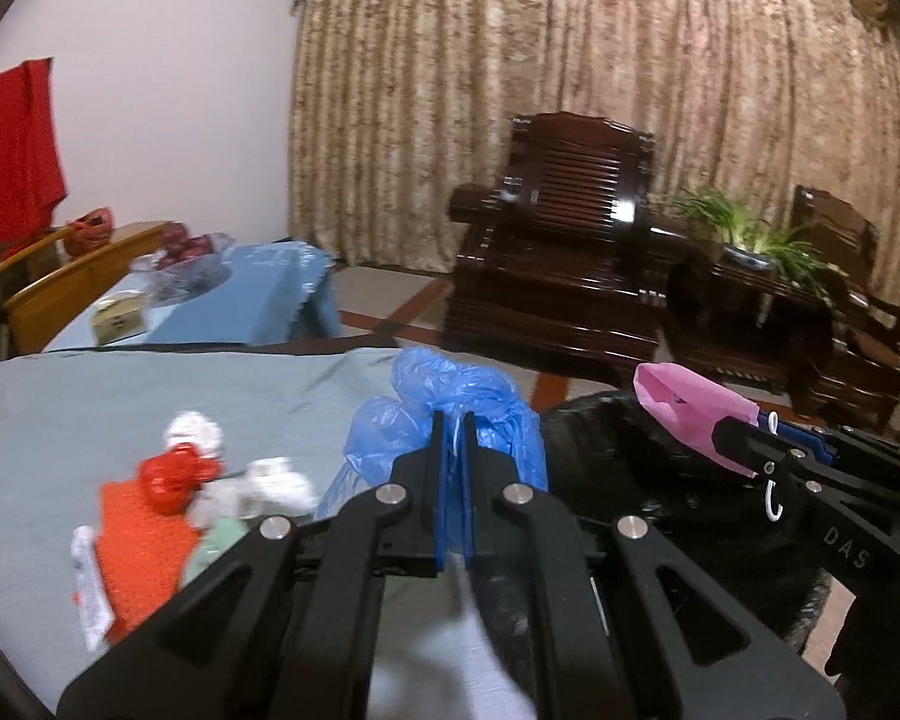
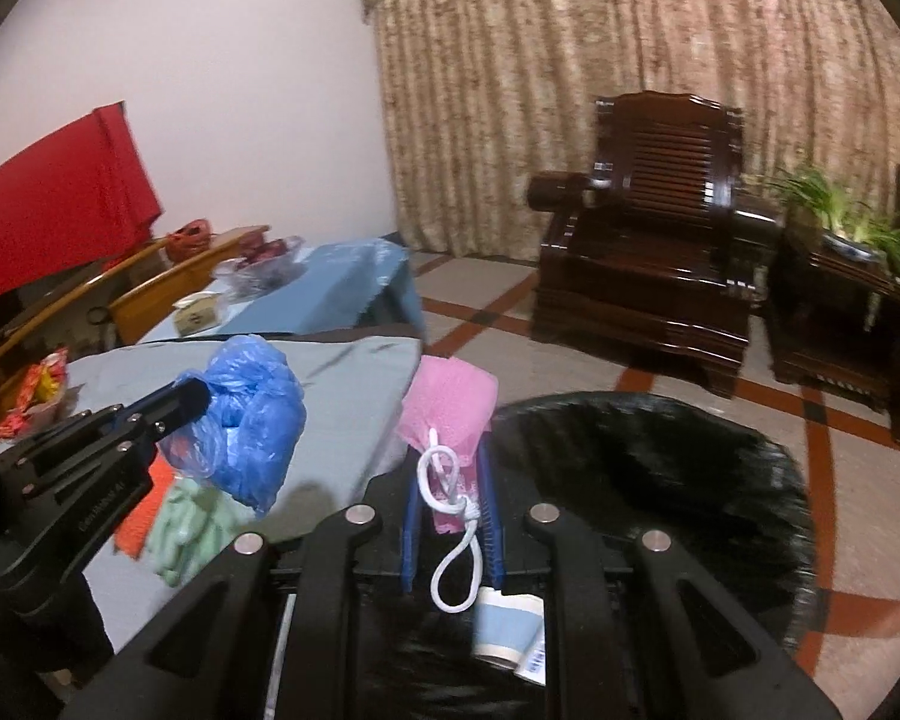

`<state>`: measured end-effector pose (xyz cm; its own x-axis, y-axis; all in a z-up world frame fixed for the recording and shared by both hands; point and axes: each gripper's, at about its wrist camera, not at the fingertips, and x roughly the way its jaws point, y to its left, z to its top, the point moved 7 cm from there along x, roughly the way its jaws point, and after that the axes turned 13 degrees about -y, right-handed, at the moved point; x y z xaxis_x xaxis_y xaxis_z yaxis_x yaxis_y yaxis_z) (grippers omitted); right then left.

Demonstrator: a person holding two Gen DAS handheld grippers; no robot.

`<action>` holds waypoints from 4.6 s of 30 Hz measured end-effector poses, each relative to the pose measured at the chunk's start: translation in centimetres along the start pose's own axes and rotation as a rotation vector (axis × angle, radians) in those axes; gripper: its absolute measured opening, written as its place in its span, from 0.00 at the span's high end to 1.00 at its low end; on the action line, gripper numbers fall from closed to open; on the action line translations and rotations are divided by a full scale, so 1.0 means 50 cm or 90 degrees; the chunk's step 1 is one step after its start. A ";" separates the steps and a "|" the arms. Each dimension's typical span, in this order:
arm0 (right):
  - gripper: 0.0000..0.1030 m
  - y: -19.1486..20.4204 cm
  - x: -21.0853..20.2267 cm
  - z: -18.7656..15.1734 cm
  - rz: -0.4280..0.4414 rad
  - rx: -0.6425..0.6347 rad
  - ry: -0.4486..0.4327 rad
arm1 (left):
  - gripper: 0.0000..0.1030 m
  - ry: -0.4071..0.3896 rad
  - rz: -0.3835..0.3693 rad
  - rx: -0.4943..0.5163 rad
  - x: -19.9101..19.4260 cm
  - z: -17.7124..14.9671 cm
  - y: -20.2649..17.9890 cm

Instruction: Collect trash

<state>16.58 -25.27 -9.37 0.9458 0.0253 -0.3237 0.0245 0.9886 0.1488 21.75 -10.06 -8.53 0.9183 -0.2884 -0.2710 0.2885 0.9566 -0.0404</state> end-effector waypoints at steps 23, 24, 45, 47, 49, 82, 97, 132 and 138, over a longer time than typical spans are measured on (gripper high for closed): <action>0.66 -0.200 -0.014 -0.069 -0.118 0.025 0.038 | 0.64 0.071 -0.133 0.015 0.109 -0.077 -0.202; 0.63 -0.200 -0.016 -0.070 -0.121 0.025 0.037 | 0.64 0.072 -0.131 0.012 0.109 -0.080 -0.198; 0.06 -0.043 0.007 -0.046 -0.040 0.028 0.013 | 0.12 0.031 0.104 -0.007 -0.031 -0.044 0.129; 0.06 -0.009 0.015 -0.048 -0.022 0.022 0.017 | 0.12 0.031 0.130 -0.005 -0.049 -0.043 0.168; 0.06 0.026 0.022 -0.052 -0.004 0.013 0.020 | 0.12 0.032 0.155 -0.005 -0.069 -0.045 0.207; 0.16 0.451 0.181 -0.183 0.182 -0.109 0.106 | 0.12 0.081 0.349 -0.050 -0.193 -0.162 0.555; 0.43 0.500 0.257 -0.192 0.209 -0.117 0.133 | 0.12 0.082 0.352 -0.062 -0.180 -0.172 0.576; 0.49 0.507 0.251 -0.202 0.224 -0.116 0.145 | 0.34 0.155 0.337 -0.148 -0.158 -0.248 0.642; 0.49 0.507 0.249 -0.204 0.224 -0.117 0.144 | 0.34 0.141 0.337 -0.141 -0.168 -0.234 0.648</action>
<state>25.67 1.64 -19.18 0.7916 0.3755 -0.4820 -0.3627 0.9236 0.1239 20.21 23.82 -18.82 0.8366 0.2211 -0.5012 -0.2766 0.9602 -0.0382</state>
